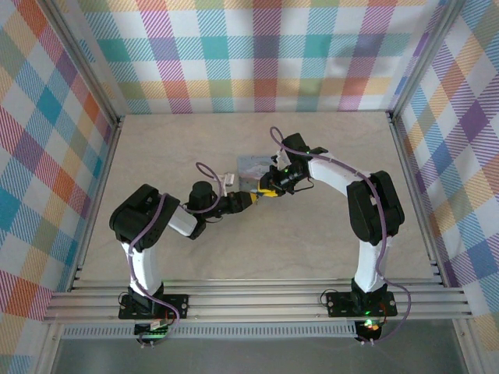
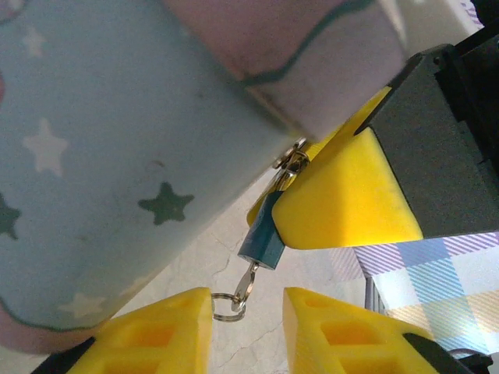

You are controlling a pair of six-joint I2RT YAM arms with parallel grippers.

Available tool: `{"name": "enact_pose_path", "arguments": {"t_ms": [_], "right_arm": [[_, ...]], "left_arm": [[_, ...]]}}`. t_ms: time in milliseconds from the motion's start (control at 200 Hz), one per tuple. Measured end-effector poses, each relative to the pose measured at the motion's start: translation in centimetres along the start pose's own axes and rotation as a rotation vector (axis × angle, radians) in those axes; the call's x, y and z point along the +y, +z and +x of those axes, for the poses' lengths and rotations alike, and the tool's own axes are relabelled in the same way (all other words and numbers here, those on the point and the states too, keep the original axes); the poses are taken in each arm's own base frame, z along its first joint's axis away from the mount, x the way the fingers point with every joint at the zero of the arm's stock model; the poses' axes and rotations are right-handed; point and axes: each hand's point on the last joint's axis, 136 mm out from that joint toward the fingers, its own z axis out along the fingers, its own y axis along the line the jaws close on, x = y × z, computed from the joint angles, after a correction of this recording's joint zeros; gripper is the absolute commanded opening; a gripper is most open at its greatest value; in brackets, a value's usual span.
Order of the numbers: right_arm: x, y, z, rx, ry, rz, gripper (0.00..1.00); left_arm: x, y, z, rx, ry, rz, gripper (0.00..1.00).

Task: Unlock the padlock with the key

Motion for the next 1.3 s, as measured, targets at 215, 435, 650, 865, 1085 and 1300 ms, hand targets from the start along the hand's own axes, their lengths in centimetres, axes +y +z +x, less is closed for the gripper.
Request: {"name": "enact_pose_path", "arguments": {"t_ms": [215, 435, 650, 865, 1085, 1300], "right_arm": [[0.0, 0.0, 0.0, 0.000, 0.001, 0.001, 0.00], [0.0, 0.0, 0.0, 0.001, 0.002, 0.001, 0.00], [0.0, 0.0, -0.1, -0.001, 0.004, -0.001, 0.00], [-0.3, -0.2, -0.2, -0.004, 0.012, -0.002, 0.00], [-0.6, -0.1, 0.1, -0.017, 0.014, -0.011, 0.27], [-1.6, 0.2, 1.1, -0.042, 0.028, -0.003, 0.32]], "left_arm": [[0.3, 0.4, 0.2, 0.008, -0.013, 0.003, 0.23], [0.4, 0.8, 0.3, 0.014, -0.013, 0.007, 0.24], [0.2, 1.1, 0.2, 0.015, -0.022, 0.022, 0.04], [0.0, 1.3, 0.2, 0.017, -0.020, 0.028, 0.00], [0.1, 1.2, 0.6, 0.005, -0.016, 0.022, 0.00], [0.2, 1.1, 2.1, -0.016, -0.006, 0.004, 0.00]]}}
